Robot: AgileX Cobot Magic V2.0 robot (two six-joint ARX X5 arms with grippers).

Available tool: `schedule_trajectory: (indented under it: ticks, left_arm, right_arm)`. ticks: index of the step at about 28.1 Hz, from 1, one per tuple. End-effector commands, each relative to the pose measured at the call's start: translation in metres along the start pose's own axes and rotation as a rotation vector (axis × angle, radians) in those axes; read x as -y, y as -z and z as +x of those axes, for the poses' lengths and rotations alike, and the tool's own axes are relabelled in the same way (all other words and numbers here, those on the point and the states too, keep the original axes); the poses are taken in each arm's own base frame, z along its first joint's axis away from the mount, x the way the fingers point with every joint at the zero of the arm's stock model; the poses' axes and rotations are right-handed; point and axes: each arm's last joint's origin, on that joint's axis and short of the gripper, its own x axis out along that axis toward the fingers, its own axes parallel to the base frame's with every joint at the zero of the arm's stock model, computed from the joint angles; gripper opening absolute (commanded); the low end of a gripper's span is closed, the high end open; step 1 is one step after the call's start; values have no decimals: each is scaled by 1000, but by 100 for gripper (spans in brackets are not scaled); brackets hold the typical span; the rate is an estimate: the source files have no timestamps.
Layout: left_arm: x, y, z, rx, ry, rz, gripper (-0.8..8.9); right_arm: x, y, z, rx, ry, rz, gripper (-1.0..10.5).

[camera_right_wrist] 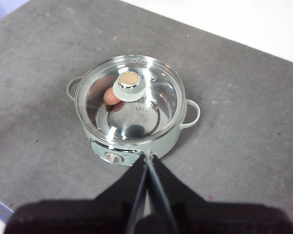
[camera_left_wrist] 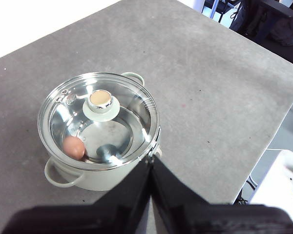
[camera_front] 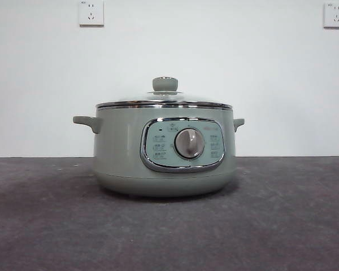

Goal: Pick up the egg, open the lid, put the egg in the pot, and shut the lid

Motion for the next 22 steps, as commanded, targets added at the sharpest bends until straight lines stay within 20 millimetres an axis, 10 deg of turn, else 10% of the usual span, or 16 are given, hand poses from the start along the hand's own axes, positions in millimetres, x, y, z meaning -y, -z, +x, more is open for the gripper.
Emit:
schedule_trajectory:
  ticks: [1, 8, 22]
  left_arm:
    - [-2, -1, -2, 27, -33, 32, -4]
    - [-17, 45, -38, 420, -228, 201, -4]
    - [-48, 241, 55, 452, -626, 18, -4]
  right_arm:
    - [0, 2, 4, -37, 7, 10, 2]
    - [0, 0, 12, -57, 12, 10, 2]
    - [0, -1, 16, -65, 12, 9, 2]
